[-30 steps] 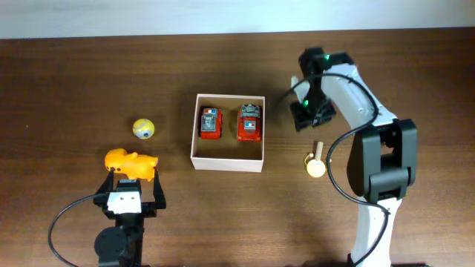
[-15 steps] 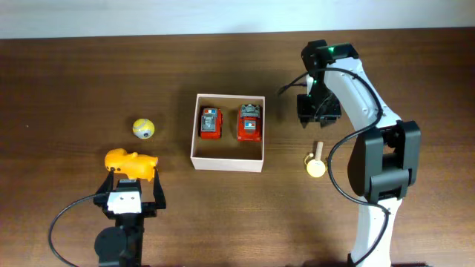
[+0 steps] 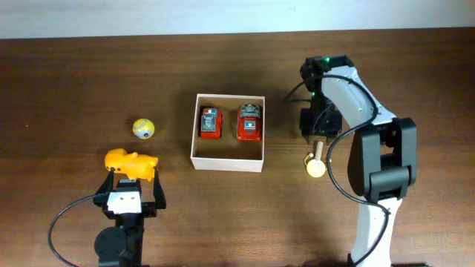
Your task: Pack container
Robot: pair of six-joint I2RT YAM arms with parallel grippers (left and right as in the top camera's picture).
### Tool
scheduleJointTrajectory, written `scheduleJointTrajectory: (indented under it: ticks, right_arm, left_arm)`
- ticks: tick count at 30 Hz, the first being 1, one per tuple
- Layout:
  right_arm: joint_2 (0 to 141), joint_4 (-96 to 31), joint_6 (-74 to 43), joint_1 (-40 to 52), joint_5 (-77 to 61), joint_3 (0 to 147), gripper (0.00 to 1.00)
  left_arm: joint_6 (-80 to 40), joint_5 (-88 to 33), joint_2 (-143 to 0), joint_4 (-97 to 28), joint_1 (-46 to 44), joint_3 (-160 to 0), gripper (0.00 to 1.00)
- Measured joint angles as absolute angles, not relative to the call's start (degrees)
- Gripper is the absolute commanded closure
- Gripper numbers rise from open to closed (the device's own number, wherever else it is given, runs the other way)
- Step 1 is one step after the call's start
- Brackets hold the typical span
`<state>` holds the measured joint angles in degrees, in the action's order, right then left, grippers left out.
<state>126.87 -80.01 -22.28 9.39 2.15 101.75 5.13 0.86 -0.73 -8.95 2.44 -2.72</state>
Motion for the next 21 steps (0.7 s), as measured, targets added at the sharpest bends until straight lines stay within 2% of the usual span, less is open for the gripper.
scheduleJointTrajectory:
  ticks: [11, 21]
  right_arm:
    - [126.87, -68.58, -22.61, 9.39, 2.07, 93.80, 0.57]
    - [124.62, -65.06, -22.46, 9.32, 1.30, 89.86, 0.57]
  left_arm:
    - [5.13, 0.86, -0.73, -8.93, 2.44, -2.72, 0.01]
    - [5.13, 0.86, -0.73, -8.95, 2.44, -2.72, 0.01]
